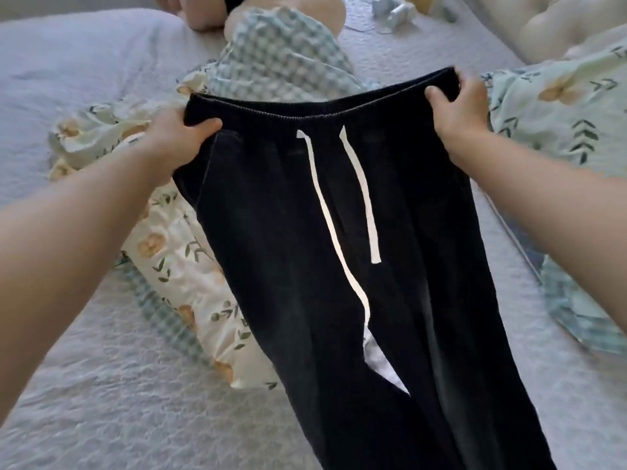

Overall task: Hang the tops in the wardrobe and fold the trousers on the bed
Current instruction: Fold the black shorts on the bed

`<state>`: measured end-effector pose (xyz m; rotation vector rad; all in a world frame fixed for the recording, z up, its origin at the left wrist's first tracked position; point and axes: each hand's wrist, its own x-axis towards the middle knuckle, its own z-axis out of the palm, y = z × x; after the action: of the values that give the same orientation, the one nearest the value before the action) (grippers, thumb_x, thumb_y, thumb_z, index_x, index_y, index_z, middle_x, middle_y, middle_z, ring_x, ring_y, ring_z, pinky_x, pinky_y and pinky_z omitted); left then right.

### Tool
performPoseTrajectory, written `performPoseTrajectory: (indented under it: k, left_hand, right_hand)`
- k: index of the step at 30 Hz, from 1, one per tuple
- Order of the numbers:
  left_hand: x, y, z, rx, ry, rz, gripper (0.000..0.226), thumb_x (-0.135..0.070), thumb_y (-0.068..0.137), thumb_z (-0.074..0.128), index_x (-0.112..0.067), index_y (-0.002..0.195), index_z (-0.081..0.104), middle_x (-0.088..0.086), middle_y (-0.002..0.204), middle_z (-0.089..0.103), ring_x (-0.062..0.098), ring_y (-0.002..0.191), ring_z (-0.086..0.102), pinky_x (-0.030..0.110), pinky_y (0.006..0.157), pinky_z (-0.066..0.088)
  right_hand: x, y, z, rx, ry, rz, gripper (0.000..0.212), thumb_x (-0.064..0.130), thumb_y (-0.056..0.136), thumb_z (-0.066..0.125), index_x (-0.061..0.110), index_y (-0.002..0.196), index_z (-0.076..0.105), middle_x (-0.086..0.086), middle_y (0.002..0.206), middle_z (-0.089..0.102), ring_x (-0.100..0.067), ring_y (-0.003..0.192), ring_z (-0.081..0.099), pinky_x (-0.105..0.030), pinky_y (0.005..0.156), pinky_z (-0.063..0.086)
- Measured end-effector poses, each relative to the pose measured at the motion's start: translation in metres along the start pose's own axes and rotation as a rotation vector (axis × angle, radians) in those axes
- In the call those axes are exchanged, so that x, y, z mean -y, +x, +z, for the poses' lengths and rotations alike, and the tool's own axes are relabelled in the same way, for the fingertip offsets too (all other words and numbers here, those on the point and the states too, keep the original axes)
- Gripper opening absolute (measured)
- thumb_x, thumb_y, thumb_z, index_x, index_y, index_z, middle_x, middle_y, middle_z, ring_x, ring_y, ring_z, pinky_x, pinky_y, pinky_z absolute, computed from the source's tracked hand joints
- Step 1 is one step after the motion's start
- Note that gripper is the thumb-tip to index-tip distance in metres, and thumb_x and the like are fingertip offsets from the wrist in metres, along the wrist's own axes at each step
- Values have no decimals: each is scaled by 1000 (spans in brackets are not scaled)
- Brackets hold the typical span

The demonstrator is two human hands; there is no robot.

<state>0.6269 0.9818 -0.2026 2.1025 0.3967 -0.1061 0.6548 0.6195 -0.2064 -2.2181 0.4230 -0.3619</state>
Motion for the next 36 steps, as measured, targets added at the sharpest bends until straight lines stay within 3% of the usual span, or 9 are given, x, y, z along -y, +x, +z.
performPoseTrajectory:
  k: [4,9,13,18,21,23,27,30,36]
  left_hand:
    - [39,25,37,-53,-54,-13,48,-40,96,60,-18,137,48,-4,117,56,15,105,54,28,85,42]
    - [91,20,65,-105,-136,-167,71,-52,95,54,-19,151,28,1,148,41,20,132,42,25,96,34]
    - [115,-7,62,-199,-194,-239,69,-59,91,52,-19,146,38,-1,142,49,18,126,49,30,102,40]
    - [136,-99,90,-192,-250,-181,49,-46,96,55,-24,140,48,-8,128,59,9,112,58,22,86,48]
    - [147,-164,119,-238,-291,-238,48,-43,96,56,-26,140,48,-10,127,59,11,112,58,30,94,49]
    - [155,-211,137,-299,-255,-263,49,-42,94,59,-25,139,49,-10,127,60,11,113,59,36,99,50]
    - [165,-299,173,-390,-47,-181,61,-18,89,71,-20,143,43,-5,143,48,8,132,45,27,110,36]
    - [182,-356,205,-440,81,-235,68,-11,84,74,-17,144,41,-1,145,42,15,133,42,32,114,34]
    - [212,-422,273,-209,-278,-610,67,-4,87,71,-12,144,37,3,129,54,16,114,55,32,96,47]
  right_hand:
    - [-23,25,49,109,-133,101,57,44,92,58,10,134,40,-7,129,52,-24,121,52,-28,89,40]
    - [-87,4,76,265,-216,124,71,49,92,55,6,143,33,-11,144,44,-29,130,45,-40,107,38]
    - [-105,-19,65,219,-160,105,71,37,94,58,9,150,24,-9,152,33,-24,140,34,-35,115,30]
    - [-135,-86,34,193,-216,-88,53,22,94,58,8,141,36,-10,142,38,-22,130,40,-26,105,34]
    - [-163,-135,18,277,-240,-178,41,21,94,58,10,132,46,-9,132,44,-23,121,42,-22,93,33]
    - [-177,-172,6,351,-210,-205,33,20,94,59,11,125,51,-7,120,49,-22,112,44,-21,87,31]
    - [-204,-246,-16,641,-63,-136,22,16,94,59,12,116,56,0,104,54,-12,94,54,-24,82,48]
    - [-220,-291,-30,834,-27,-68,20,18,96,57,15,116,57,4,100,60,-6,91,59,-20,81,50]
    - [-242,-348,-39,1055,-59,162,27,25,97,56,14,121,56,4,102,63,-11,92,64,-25,78,56]
